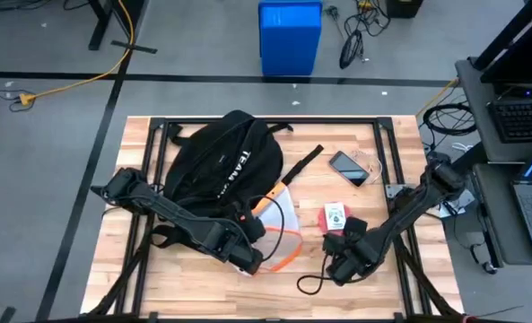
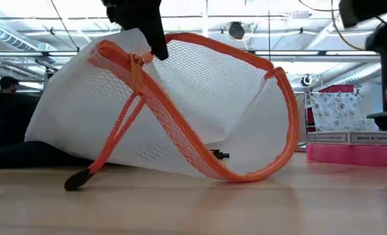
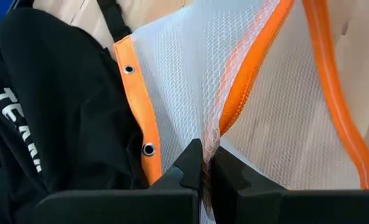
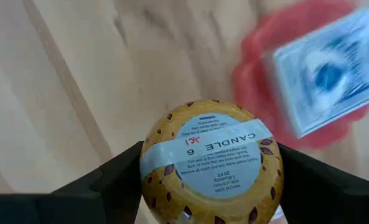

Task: Unpack backpack
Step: Remove the scented candle from the orange zip bag

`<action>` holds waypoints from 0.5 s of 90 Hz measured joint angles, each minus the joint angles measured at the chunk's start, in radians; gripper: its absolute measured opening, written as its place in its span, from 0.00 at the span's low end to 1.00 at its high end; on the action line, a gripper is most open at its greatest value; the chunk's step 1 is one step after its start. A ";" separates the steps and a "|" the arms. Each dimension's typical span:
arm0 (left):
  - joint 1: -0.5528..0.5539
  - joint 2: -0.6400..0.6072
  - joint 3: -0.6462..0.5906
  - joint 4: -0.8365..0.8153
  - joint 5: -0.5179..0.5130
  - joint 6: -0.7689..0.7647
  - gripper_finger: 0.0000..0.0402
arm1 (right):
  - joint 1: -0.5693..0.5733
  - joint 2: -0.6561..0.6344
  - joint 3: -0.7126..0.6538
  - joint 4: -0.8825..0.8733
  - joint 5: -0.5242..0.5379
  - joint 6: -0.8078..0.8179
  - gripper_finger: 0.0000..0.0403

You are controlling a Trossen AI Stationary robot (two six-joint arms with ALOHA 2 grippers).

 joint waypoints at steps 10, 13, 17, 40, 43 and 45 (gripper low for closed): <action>0.000 0.000 0.000 0.000 0.000 0.000 0.00 | -0.005 0.044 0.000 0.014 -0.091 0.011 0.69; 0.000 0.000 0.000 -0.001 0.000 0.000 0.00 | -0.006 0.056 0.000 0.013 -0.110 0.006 0.69; 0.000 0.000 0.000 -0.001 0.000 0.000 0.00 | -0.010 0.072 0.000 0.007 -0.126 0.001 0.69; 0.000 0.000 0.000 0.001 0.000 0.000 0.00 | -0.061 0.163 0.000 -0.008 -0.232 -0.100 0.69; 0.000 0.000 0.000 0.000 0.000 0.000 0.00 | -0.066 0.175 0.001 -0.012 -0.254 -0.119 0.69; 0.000 0.000 0.000 0.001 0.000 0.000 0.00 | -0.068 0.182 0.002 -0.021 -0.266 -0.131 0.69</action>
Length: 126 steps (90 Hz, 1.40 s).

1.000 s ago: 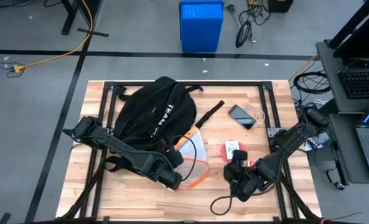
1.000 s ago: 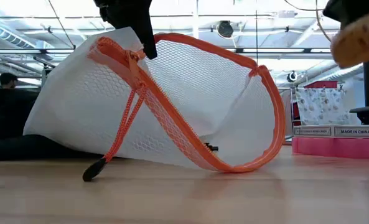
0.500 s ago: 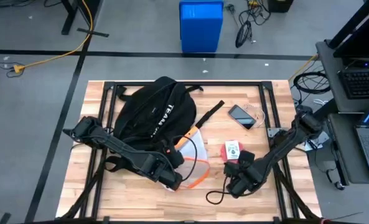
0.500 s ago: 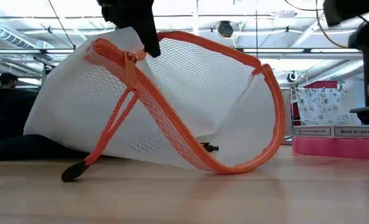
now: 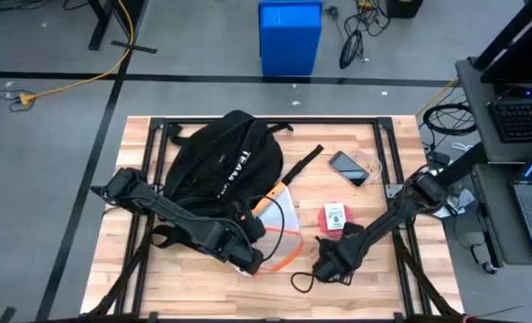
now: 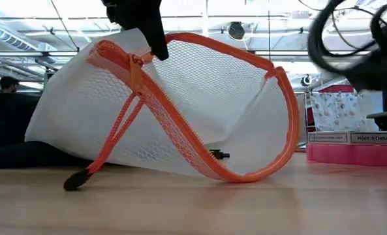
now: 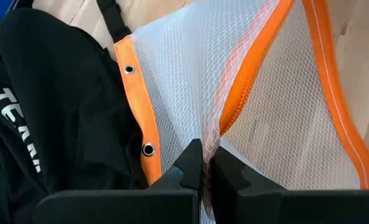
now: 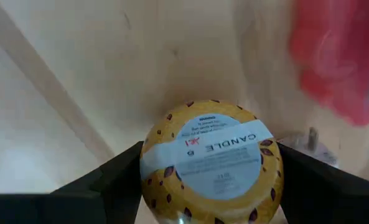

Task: Unpack backpack
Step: Remove the scented candle from the orange zip bag

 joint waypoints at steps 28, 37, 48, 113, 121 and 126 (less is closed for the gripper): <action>0.005 0.000 0.000 0.014 0.000 0.000 0.00 | -0.041 0.045 0.002 -0.056 -0.059 -0.099 0.69; 0.008 0.000 0.000 0.018 0.001 0.002 0.00 | -0.061 0.049 0.006 -0.081 -0.079 -0.118 0.69; 0.008 0.000 0.000 0.027 0.001 0.021 0.00 | -0.084 0.051 0.021 -0.121 -0.080 -0.144 0.69; 0.008 0.000 0.000 0.046 0.007 0.026 0.00 | -0.095 0.049 0.025 -0.024 -0.012 -0.115 0.77; 0.008 0.000 0.000 0.046 0.007 0.026 0.00 | -0.095 0.049 0.025 -0.032 0.016 -0.116 0.79; 0.008 0.000 0.000 0.046 0.007 0.026 0.00 | -0.095 0.049 0.025 -0.032 0.033 -0.117 0.79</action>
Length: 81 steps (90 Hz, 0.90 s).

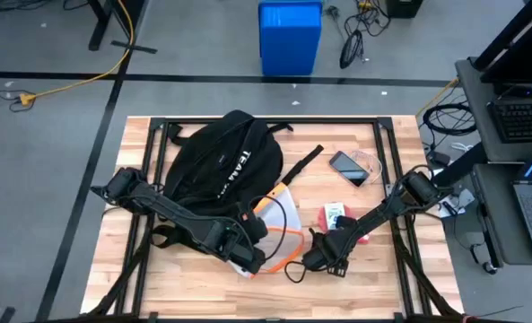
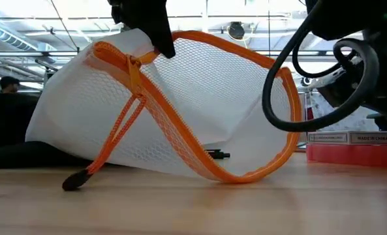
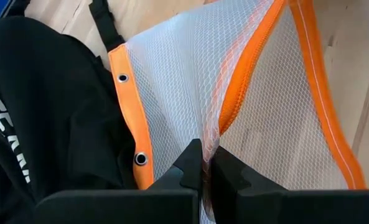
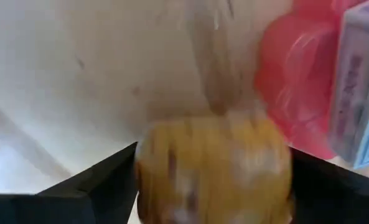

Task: Unpack backpack
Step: Remove the scented candle from the orange zip bag

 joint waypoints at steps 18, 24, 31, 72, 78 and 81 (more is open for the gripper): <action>0.000 0.000 0.000 0.000 0.000 0.000 0.00 | 0.005 0.000 0.022 -0.003 0.047 -0.028 0.79; 0.000 0.000 0.000 0.000 0.000 0.000 0.00 | 0.009 0.000 0.032 -0.005 0.072 -0.029 0.79; 0.000 0.000 0.000 0.000 0.000 0.000 0.00 | 0.012 0.000 0.045 -0.006 0.094 -0.030 0.79; -0.003 0.000 0.000 -0.001 0.009 0.026 0.00 | 0.160 -0.002 0.265 -0.101 0.291 -0.010 0.74; -0.003 0.000 0.000 -0.001 0.009 0.028 0.00 | 0.204 -0.002 0.280 -0.040 0.418 -0.052 0.72; -0.003 0.000 0.000 0.000 0.010 0.032 0.00 | 0.224 -0.002 0.282 -0.004 0.486 -0.077 0.72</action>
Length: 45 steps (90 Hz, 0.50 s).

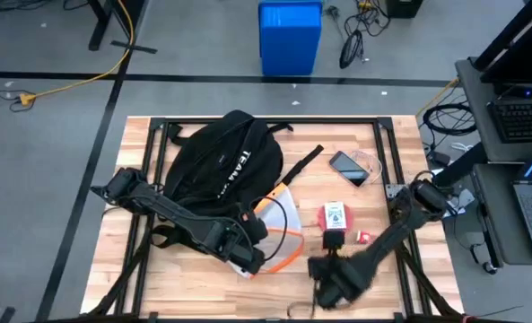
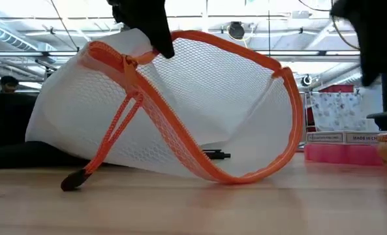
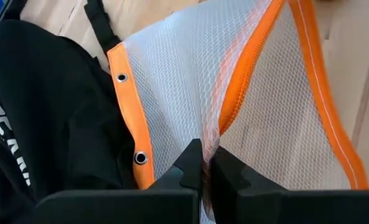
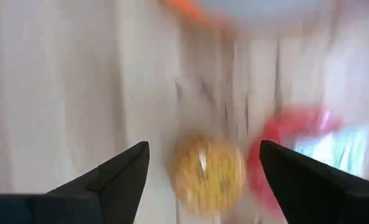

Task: Unpack backpack
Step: Remove the scented candle from the orange zip bag, then remove the candy bar from the orange zip bag

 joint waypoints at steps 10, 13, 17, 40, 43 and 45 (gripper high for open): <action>0.000 0.000 0.000 0.000 0.007 0.012 0.00 | 0.045 0.000 0.000 0.128 0.209 -0.099 0.71; 0.000 0.000 0.000 0.000 0.007 0.013 0.00 | 0.047 0.000 0.000 0.173 0.274 -0.111 0.71; 0.000 0.000 0.000 0.000 0.007 0.013 0.00 | 0.043 0.000 0.000 0.233 0.343 -0.125 0.71; 0.000 0.000 0.000 0.000 0.007 0.013 0.00 | -0.048 0.045 -0.016 0.625 0.401 -0.372 0.71; 0.000 0.000 0.000 -0.001 0.008 0.013 0.00 | -0.065 0.057 -0.025 0.675 0.367 -0.405 0.71; 0.000 0.000 0.000 0.000 0.007 0.013 0.00 | -0.075 0.063 -0.028 0.701 0.335 -0.422 0.71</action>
